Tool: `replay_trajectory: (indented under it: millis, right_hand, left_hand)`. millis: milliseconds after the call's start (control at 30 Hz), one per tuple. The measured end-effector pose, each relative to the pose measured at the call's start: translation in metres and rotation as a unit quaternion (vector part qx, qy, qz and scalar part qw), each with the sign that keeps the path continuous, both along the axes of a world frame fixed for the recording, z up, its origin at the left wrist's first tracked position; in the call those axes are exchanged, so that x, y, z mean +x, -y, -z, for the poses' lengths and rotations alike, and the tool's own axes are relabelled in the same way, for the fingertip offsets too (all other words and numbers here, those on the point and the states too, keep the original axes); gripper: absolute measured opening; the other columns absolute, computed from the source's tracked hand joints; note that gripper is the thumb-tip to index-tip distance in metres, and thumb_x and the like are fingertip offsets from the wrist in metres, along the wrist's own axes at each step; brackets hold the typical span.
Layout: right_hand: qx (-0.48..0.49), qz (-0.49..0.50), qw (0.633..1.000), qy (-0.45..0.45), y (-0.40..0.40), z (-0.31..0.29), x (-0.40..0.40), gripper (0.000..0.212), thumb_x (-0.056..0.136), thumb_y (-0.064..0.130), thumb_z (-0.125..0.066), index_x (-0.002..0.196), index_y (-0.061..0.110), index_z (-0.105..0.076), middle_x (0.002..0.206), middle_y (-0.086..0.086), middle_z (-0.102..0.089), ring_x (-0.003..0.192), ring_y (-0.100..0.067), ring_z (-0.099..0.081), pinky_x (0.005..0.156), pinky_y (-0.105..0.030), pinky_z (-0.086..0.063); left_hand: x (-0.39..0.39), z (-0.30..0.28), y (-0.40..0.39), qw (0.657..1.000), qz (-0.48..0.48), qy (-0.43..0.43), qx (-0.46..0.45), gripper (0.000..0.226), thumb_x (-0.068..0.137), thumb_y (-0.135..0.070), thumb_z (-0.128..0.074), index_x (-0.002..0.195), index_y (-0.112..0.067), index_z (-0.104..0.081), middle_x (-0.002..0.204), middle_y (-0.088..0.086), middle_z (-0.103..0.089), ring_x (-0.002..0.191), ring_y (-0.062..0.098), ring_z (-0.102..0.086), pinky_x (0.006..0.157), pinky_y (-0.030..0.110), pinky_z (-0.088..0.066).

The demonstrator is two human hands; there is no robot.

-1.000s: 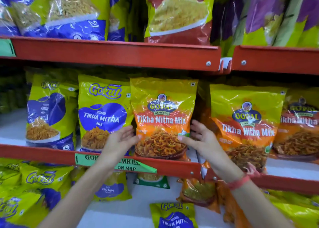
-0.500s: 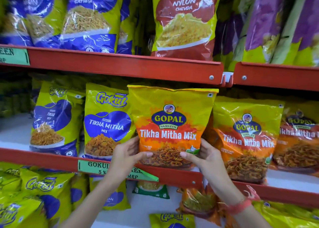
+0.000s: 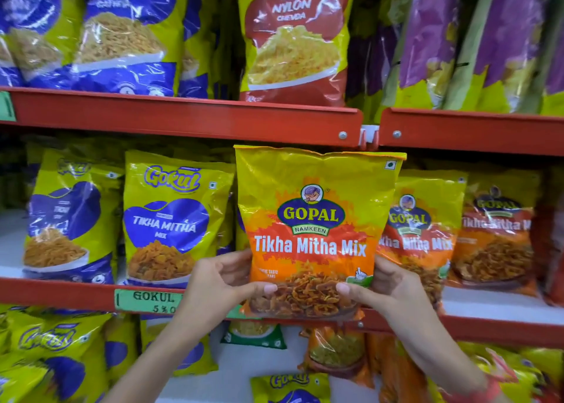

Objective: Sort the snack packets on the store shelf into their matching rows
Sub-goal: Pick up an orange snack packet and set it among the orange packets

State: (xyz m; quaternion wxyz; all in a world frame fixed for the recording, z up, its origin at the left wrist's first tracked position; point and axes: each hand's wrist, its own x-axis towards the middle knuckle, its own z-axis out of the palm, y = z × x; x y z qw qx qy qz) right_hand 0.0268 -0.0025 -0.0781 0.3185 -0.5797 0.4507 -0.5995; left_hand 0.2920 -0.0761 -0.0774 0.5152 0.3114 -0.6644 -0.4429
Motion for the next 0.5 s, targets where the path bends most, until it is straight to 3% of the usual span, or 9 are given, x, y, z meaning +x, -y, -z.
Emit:
replay_trajectory:
  millis: [67, 300, 433, 500]
  right_hand:
    - [0.014, 0.005, 1.000, -0.002, -0.016, 0.000, -0.019, 0.052, 0.055, 0.023, -0.088, 0.106, 0.016, -0.076, 0.103, -0.001, -0.082, 0.098, -0.013, -0.077, 0.083, -0.023, -0.060]
    - [0.021, 0.042, 0.999, -0.004, -0.063, 0.001, -0.116, 0.052, 0.054, 0.021, -0.090, 0.104, 0.019, -0.078, 0.102, -0.008, -0.081, 0.091, -0.011, -0.077, 0.071, -0.017, -0.059]
    - [0.004, 0.089, 0.996, -0.029, -0.085, -0.005, -0.177, 0.072, 0.044, 0.044, -0.098, 0.110, 0.020, -0.076, 0.103, -0.006, -0.081, 0.093, -0.011, -0.077, 0.075, -0.019, -0.059]
    - [0.002, 0.108, 0.994, -0.034, -0.090, -0.008, -0.207, 0.071, 0.046, 0.042, -0.097, 0.110, 0.022, -0.076, 0.102, -0.005, -0.082, 0.092, -0.011, -0.077, 0.073, -0.019, -0.059]
  left_hand:
    - [-0.019, 0.003, -0.005, 1.000, 0.013, 0.000, 0.003, 0.055, 0.038, -0.027, -0.092, 0.090, -0.027, -0.075, 0.085, -0.008, -0.080, 0.085, 0.010, -0.076, 0.065, 0.017, -0.058]
    - [-0.120, 0.009, -0.023, 0.996, 0.085, 0.005, 0.028, 0.054, 0.040, -0.021, -0.093, 0.092, -0.017, -0.077, 0.087, -0.002, -0.081, 0.088, 0.015, -0.076, 0.071, 0.022, -0.059]
    - [-0.184, 0.008, -0.037, 0.994, 0.109, -0.021, 0.007, 0.040, 0.043, -0.016, -0.096, 0.078, -0.028, -0.080, 0.080, -0.010, -0.080, 0.081, 0.007, -0.076, 0.066, 0.015, -0.057]
    - [-0.217, 0.006, -0.044, 0.993, 0.113, -0.029, -0.016, 0.042, 0.050, -0.008, -0.093, 0.081, -0.033, -0.079, 0.082, -0.016, -0.079, 0.082, 0.003, -0.075, 0.068, 0.014, -0.056]
